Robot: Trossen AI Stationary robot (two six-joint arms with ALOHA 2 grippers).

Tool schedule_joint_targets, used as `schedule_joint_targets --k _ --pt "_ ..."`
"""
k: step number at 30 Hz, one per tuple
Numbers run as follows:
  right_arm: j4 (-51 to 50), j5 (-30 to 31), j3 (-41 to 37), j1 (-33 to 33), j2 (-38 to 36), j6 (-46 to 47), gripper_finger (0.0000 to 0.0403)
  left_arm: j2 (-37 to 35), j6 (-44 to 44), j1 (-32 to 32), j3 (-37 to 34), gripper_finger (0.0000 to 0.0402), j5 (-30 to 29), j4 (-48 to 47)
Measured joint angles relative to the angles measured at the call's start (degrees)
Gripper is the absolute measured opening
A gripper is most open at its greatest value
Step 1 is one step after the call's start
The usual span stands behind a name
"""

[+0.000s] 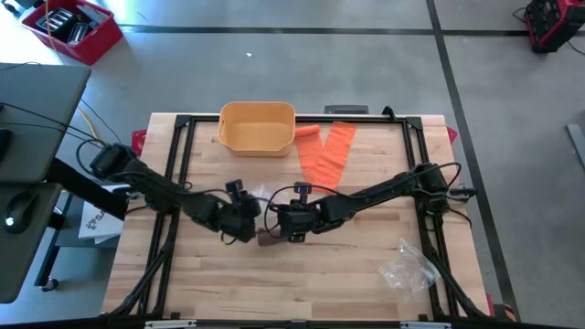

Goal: Roll bandage
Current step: Put the brown bandage into the left transparent zip bag

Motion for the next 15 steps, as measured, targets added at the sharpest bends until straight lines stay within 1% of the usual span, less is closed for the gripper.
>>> schedule_joint_targets --k 3,8,12,15 --pt "1.16 -0.05 0.0 -0.4 0.0 0.05 0.0 -1.24 -2.95 -3.27 -0.27 0.0179 -0.98 0.86" --pt "1.79 -0.32 0.0 -1.78 0.0 -0.47 0.0 -5.3 -2.76 -7.99 -0.21 0.0179 -4.86 5.93" --pt "1.44 -1.61 0.0 -2.73 0.0 -0.6 0.0 -8.99 -2.06 -9.34 0.18 0.0179 -7.73 8.16" --pt "2.2 -2.19 0.0 -3.18 0.0 -1.2 0.0 -10.22 0.29 -8.68 0.21 0.0179 -10.47 9.94"
